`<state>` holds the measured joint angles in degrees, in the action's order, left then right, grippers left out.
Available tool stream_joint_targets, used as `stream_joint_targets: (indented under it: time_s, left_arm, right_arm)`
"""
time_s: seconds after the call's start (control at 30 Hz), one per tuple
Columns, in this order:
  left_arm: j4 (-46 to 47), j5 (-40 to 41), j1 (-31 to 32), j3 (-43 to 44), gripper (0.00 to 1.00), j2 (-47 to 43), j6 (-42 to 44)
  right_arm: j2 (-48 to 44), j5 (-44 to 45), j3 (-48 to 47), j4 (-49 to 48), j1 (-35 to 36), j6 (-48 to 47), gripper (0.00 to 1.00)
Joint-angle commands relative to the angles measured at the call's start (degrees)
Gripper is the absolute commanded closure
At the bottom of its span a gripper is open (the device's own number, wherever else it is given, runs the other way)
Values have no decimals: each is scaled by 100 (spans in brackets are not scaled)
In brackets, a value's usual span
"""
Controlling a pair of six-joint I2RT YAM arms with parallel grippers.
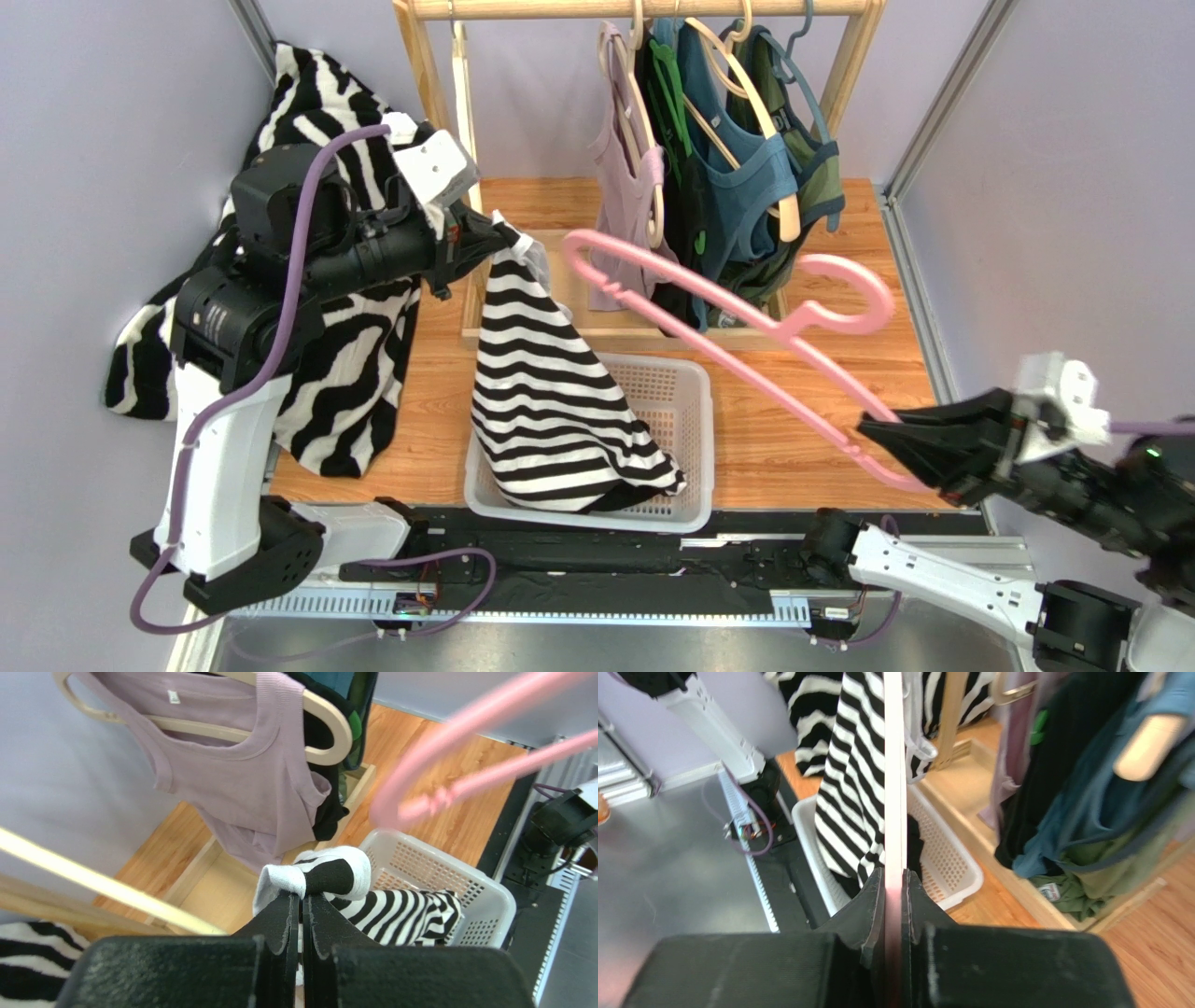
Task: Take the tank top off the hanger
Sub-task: Remove the tank top from the hanger, then place the tank top in the bin.
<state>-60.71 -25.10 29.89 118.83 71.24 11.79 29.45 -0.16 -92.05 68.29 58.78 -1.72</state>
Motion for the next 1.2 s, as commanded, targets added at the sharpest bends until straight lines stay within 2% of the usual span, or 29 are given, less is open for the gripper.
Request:
stream_joint_targets:
  time_s: [0.0, 0.03, 0.13, 0.23, 0.37, 0.43, 0.5, 0.53, 0.63, 0.7, 0.73, 0.77, 0.87, 1.03, 1.07, 1.1, 1.17]
  left_arm:
    - [25, -1091, -1, 457, 100, 126, -106]
    - [-11, -1528, 17, 388, 100, 127, -116]
    - [-82, -2084, 166, -15, 100, 30, -90]
    - [-222, -2175, 359, -716, 100, -180, 156]
    - [-555, -1517, 746, -1939, 92, -339, 779]
    - [-670, -1157, 939, -2771, 92, -435, 1254]
    - [-706, -901, 1123, -3249, 93, -532, 1683]
    - [-671, -517, 1351, -3669, 93, -550, 1790]
    - [-460, -6, 1519, -4303, 92, -550, 2055]
    - [-206, 189, 1564, -4595, 86, -550, 2125]
    - [-92, 312, 1572, -4875, 80, -541, 2126]
    - [23, 383, 1590, -5026, 70, -541, 2117]
    - [576, 813, 1625, -5623, 58, -533, 2082]
    - [1578, 1797, 1669, -6344, 56, -524, 1994]
    - [1727, 1990, 1687, -6424, 44, -515, 1985]
    - [2051, 2174, 1713, -6520, 2, -454, 2020]
    - [2282, 2501, 1739, -6758, 1, -357, 2081]
  right_arm:
    - [-387, 1017, 81, -289, -7, 136, 100]
    - [-379, 1201, 125, -368, 1, 136, 100]
    - [-222, 1378, 257, -588, 1, 31, 100]
    - [50, 1405, 275, -712, -7, -109, 100]
    - [306, 1484, 302, -957, 1, -197, 100]
    - [368, 1519, 328, -1046, -7, -215, 100]
    - [421, 1537, 389, -1134, -7, -215, 100]
    - [438, 1563, 398, -1151, -7, -224, 100]
    - [491, 1677, 390, -1195, 1, -215, 100]
    - [570, 1704, 302, -1222, 1, -206, 100]
    - [605, 1713, 267, -1213, 1, -145, 100]
    - [649, 1739, 232, -1196, -7, -110, 100]
    - [913, 1870, 47, -1056, -7, 39, 100]
    - [1431, 2090, -251, -862, 1, 319, 100]
    - [1632, 2091, -382, -809, 1, 391, 100]
    - [1730, 2065, -471, -783, -7, 513, 100]
    - [2045, 2020, -690, -669, 1, 672, 100]
